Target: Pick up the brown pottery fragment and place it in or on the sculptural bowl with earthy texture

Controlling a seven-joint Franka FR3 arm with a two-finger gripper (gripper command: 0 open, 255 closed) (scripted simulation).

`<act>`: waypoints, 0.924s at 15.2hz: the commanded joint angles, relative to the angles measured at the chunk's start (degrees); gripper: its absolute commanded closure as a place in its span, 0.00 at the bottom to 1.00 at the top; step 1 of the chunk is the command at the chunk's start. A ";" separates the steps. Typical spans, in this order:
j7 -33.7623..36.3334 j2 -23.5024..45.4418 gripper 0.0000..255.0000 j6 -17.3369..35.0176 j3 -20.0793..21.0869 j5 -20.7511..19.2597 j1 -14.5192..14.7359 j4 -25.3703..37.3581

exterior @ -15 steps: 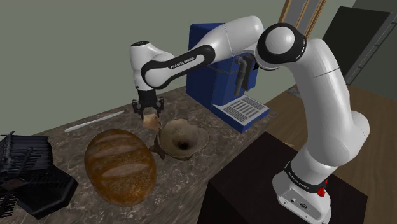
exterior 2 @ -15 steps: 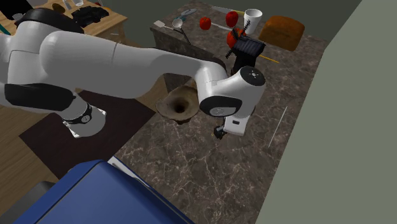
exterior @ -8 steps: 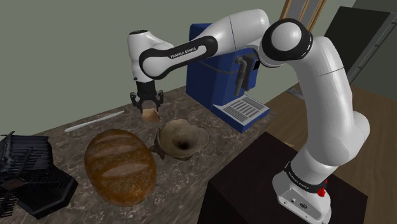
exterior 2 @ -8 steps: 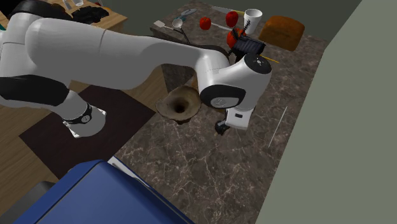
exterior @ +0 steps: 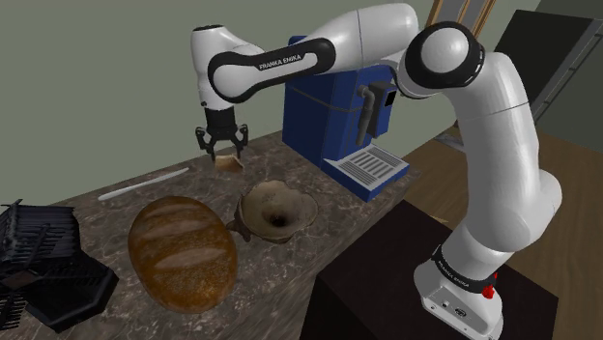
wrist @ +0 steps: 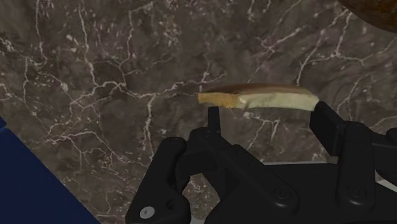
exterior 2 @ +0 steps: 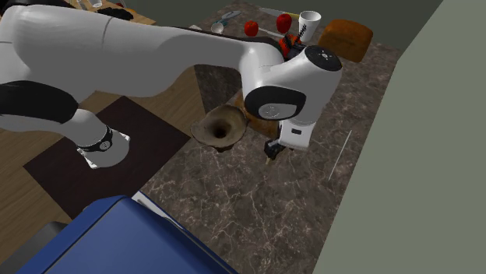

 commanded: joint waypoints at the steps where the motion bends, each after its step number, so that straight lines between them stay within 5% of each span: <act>1: -0.22 -0.46 1.00 -1.19 0.25 0.34 0.06 0.83; 14: -1.64 -2.58 1.00 -9.70 1.36 2.05 1.17 8.04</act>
